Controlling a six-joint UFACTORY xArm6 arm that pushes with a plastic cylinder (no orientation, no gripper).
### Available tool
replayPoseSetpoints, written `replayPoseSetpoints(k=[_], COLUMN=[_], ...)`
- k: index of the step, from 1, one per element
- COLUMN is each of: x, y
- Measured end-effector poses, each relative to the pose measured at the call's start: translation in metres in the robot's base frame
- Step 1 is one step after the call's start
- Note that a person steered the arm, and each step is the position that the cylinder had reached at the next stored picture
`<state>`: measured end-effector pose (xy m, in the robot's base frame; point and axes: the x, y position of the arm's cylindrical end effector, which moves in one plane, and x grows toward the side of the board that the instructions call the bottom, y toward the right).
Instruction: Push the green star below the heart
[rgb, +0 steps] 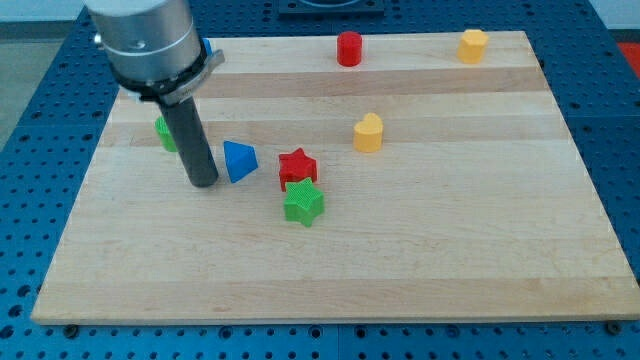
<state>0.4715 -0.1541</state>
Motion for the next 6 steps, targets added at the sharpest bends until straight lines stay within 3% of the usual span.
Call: replayPoseSetpoints(k=[2, 6], x=[0.026, 0.049], y=[0.045, 0.202])
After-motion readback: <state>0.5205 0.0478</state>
